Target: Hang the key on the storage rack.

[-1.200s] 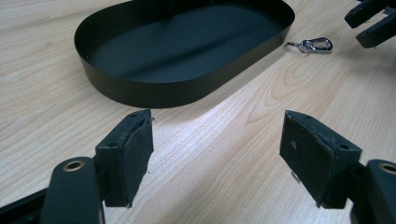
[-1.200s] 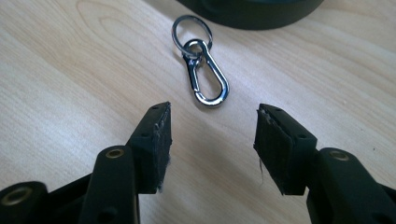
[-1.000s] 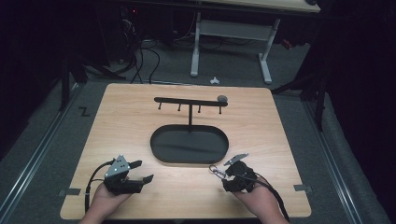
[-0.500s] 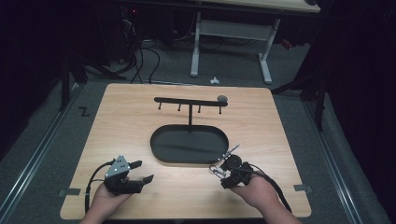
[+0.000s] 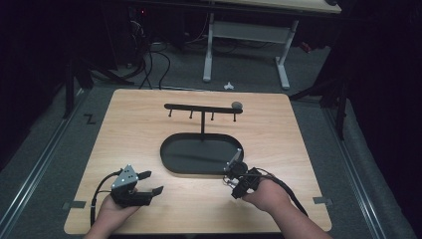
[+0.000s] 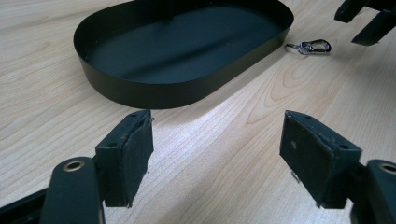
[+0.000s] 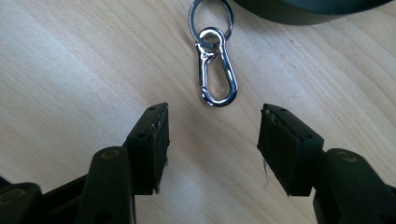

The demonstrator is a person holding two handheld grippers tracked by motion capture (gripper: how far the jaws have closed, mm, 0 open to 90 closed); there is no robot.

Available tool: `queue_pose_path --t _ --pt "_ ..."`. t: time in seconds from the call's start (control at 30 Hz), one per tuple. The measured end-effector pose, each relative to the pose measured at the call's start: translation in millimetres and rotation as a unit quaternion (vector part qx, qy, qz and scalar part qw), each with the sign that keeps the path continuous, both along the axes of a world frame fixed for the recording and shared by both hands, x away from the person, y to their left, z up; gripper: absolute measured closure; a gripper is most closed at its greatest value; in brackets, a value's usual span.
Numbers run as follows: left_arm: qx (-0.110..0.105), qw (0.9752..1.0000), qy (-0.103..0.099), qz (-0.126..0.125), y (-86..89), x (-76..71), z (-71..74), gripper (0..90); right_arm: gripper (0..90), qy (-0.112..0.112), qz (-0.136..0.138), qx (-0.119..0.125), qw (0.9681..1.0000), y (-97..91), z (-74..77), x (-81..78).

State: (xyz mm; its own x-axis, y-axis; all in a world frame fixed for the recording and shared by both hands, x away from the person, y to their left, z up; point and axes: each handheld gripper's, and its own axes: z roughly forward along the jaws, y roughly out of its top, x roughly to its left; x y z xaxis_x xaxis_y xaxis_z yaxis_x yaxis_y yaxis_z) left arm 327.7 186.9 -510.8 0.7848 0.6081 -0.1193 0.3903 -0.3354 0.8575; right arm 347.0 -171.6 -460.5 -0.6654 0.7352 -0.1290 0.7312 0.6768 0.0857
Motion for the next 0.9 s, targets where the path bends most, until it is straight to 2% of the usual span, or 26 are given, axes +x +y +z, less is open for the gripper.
queue_pose_path --t 0.13,0.23,0.33,0.4,0.53,0.6,0.7,0.9 --pt "0.0 1.0 -0.001 0.002 0.8 0.1 0.3 26.2 47.0 0.004 0.022 -0.02 0.9996 5.5 -4.9 7.1" --pt "0.001 1.0 -0.002 0.002 1.0 0.5 0.3 26.2 48.9 0.005 0.028 -0.032 0.9991 9.0 -6.2 8.7" --pt "0.001 1.0 -0.001 0.0 0.7 0.9 0.2 26.3 52.3 0.012 0.044 -0.036 0.9983 13.2 -9.0 11.3" --pt "0.001 1.0 -0.001 -0.001 0.6 1.0 0.2 26.4 54.0 0.017 0.044 -0.034 0.9983 14.4 -11.5 14.5" --pt "0.0 1.0 -0.001 0.0 1.1 1.2 0.4 26.5 52.7 0.02 0.039 -0.04 0.9983 13.3 -15.4 21.3" --pt "0.0 1.0 -0.001 -0.001 1.1 1.3 0.4 26.5 51.4 0.03 0.049 -0.033 0.9978 13.5 -18.5 24.5" --pt "0.0 1.0 -0.001 -0.001 0.9 1.4 0.3 26.5 51.5 0.033 0.064 -0.031 0.9969 15.6 -20.5 25.4" --pt "0.002 1.0 -0.002 -0.004 0.3 1.4 0.4 26.6 53.1 0.038 0.069 -0.039 0.9962 16.0 -27.2 28.0"
